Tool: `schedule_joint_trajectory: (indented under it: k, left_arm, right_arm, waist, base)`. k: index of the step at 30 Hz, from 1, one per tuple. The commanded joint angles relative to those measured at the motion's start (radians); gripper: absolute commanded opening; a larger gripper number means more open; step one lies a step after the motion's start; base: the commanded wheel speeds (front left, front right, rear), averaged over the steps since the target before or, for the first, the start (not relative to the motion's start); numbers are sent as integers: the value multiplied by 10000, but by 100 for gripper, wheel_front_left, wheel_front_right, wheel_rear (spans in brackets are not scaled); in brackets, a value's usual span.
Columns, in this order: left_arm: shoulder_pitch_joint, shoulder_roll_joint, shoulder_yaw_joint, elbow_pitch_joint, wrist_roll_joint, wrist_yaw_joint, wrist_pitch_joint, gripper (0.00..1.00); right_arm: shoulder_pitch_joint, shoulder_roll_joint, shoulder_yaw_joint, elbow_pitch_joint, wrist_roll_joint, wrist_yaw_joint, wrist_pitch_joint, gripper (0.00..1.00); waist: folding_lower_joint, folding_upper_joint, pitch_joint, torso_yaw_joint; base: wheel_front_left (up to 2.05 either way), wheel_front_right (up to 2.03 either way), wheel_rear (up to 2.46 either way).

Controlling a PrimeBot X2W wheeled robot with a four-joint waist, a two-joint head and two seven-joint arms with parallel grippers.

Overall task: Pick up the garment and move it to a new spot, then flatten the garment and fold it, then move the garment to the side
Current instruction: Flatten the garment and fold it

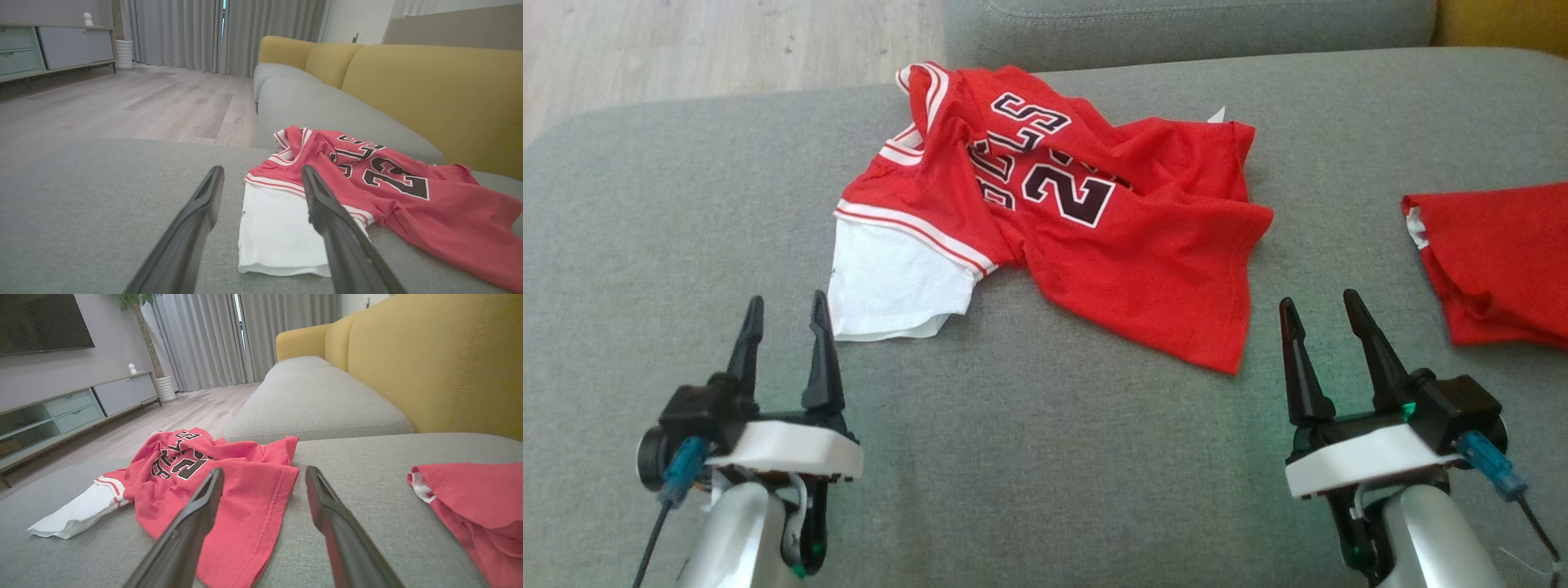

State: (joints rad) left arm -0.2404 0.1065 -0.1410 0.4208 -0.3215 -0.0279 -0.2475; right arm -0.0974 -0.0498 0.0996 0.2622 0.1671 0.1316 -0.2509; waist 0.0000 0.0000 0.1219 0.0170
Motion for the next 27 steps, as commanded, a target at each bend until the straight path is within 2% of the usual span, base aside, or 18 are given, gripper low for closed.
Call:
schedule_joint_trajectory:
  k: [1, 6, 22, 27]
  left_arm:
    - [-477, 219, 207, -115, 116, -64, 38, 100]
    - [-984, 423, 108, 790, 78, -160, 664, 100]
    - [-3000, 972, -65, 4060, 298, 271, 1993, 100]
    - [-3199, 848, -273, 4637, 250, -1, 2139, 100]
  right_arm:
    - [-338, -5, 280, -370, -24, -9, -109, 100]
    - [-424, -5, 392, -396, -32, -9, -109, 100]
    - [-993, -5, 323, -527, -23, -9, -109, 100]
    - [-990, -5, 206, -505, -14, -9, -109, 100]
  waist:
    - [0, 0, 50, -36]
    - [0, 0, 299, -226]
    - [0, 0, 1460, -747]
    - [0, 0, 1451, -733]
  base:
    - [0, 0, 0]
    - [0, 0, 0]
    - [0, 0, 0]
    - [0, 0, 0]
